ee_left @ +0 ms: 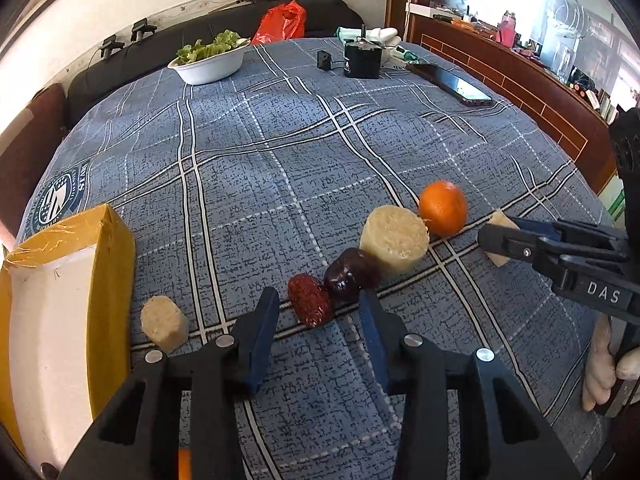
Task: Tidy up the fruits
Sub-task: 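Grasp a red date with the left tool while the right tool grasps a white rice cake, then place the date and rice cake into the tray, opening both tools, then grasp an orange with the left tool while the right tool grasps a round rice cake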
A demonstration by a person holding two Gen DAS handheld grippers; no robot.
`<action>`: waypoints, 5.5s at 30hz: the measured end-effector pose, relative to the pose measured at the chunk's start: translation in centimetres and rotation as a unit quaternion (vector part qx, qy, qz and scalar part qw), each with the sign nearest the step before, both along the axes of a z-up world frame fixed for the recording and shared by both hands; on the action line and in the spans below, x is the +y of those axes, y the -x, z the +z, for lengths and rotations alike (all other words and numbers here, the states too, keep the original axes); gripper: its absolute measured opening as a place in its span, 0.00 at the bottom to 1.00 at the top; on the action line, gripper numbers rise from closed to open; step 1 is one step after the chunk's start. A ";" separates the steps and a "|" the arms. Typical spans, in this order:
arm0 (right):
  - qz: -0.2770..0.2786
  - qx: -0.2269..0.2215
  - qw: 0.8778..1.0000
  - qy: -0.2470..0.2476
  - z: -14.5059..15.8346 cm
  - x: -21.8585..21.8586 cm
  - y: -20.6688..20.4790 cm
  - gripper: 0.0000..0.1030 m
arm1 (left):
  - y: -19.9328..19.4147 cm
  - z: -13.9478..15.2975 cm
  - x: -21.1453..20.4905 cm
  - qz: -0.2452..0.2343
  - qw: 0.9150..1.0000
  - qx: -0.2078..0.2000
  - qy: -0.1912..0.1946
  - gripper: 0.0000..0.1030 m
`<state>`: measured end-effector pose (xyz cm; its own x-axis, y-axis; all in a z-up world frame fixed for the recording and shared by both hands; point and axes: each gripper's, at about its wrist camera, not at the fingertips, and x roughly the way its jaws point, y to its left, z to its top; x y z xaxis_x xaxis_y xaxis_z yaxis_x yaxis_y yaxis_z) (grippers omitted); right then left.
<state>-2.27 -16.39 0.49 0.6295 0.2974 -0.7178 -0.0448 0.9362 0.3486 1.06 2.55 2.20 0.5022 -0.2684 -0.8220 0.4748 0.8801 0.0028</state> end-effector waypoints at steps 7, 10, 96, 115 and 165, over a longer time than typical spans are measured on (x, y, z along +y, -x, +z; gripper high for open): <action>0.001 0.002 1.000 -0.006 -0.1 -0.2 -0.1 0.34 | -0.4 -1.2 -1.3 -0.023 0.999 0.013 -0.019 0.59; 0.001 0.002 1.000 -0.010 -0.1 -0.4 -0.1 0.34 | -0.4 -1.0 -1.2 -0.026 1.000 0.014 -0.009 0.39; 0.199 0.016 0.978 0.062 3.2 28.7 -2.5 0.36 | 12.9 7.8 28.8 0.344 0.925 -0.084 0.138 0.67; 0.126 -0.006 0.991 0.049 5.5 19.9 -5.3 0.29 | 12.8 8.2 25.6 0.299 0.939 -0.093 0.144 0.67; 0.108 -0.019 0.991 -0.071 3.2 8.1 3.1 0.31 | 6.2 0.2 7.9 0.104 0.995 -0.002 -0.007 0.33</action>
<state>-5.39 -8.30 3.64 0.5658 0.5240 -0.6366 -0.2535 0.8452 0.4704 -5.15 10.48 2.44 0.5492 -0.1469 -0.8227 0.2824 0.9591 0.0172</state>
